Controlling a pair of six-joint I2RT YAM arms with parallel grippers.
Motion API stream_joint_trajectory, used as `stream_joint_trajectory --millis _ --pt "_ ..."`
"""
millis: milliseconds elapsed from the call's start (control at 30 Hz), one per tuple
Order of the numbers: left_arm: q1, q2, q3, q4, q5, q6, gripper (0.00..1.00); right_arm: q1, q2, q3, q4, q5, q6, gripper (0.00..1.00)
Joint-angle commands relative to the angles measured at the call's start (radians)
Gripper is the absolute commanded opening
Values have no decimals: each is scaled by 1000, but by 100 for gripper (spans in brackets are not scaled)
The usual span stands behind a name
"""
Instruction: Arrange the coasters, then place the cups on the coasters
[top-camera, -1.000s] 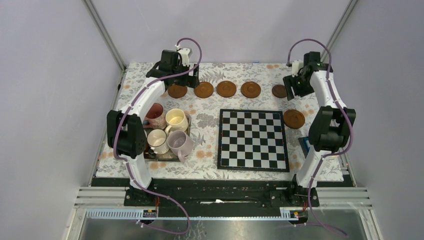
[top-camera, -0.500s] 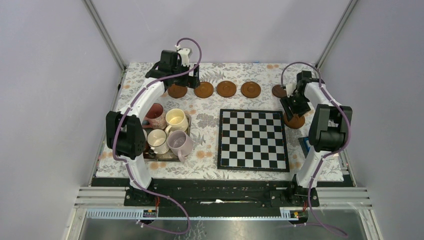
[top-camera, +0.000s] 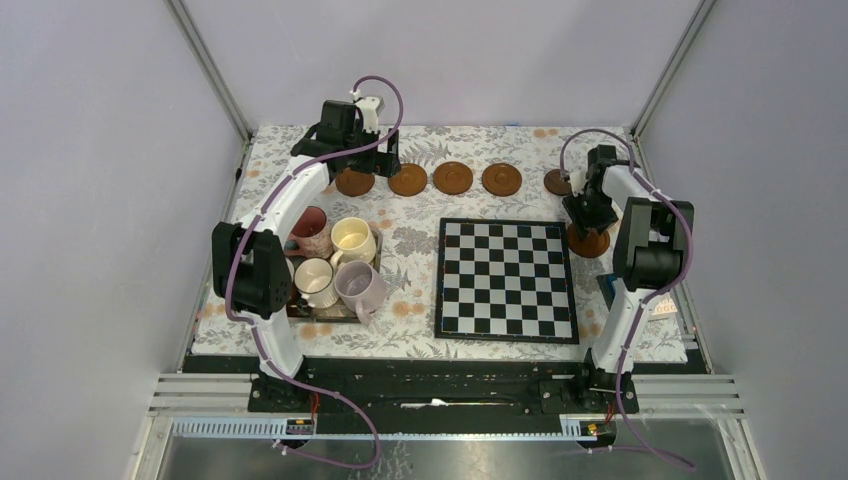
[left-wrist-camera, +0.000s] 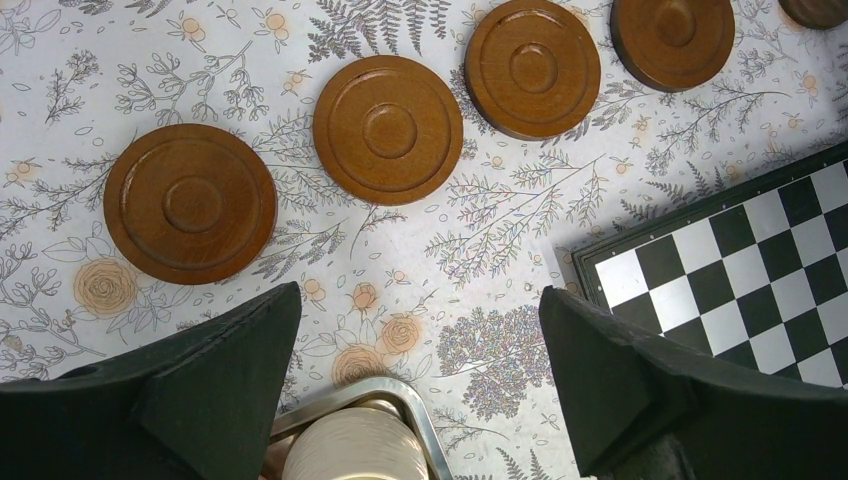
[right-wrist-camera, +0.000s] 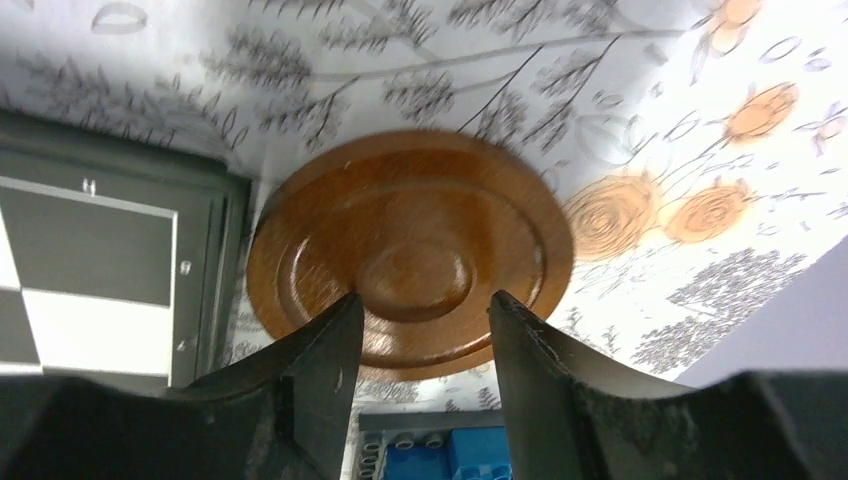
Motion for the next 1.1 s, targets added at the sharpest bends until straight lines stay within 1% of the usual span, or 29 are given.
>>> stream_joint_trajectory --millis 0,133,300,433,600,767,900,1067 --pt "6 -50 2 38 7 -8 99 4 82 64 49 37 19 55" --pt "9 -53 -1 38 4 -4 99 2 135 135 52 38 40 51" --pt "15 -55 -4 37 3 0 99 2 185 233 33 42 56 50" --pt "21 -54 -6 35 5 2 99 -3 198 260 58 82 48 49" --pt "23 -51 -4 35 12 -2 99 -21 288 384 30 139 53 49" --pt "30 -53 -8 35 11 2 99 -28 339 468 38 177 54 48" --pt "38 -53 -10 35 15 4 99 -31 387 547 22 222 43 48" --pt "44 -52 -13 35 20 4 99 -37 447 657 -9 243 56 48"
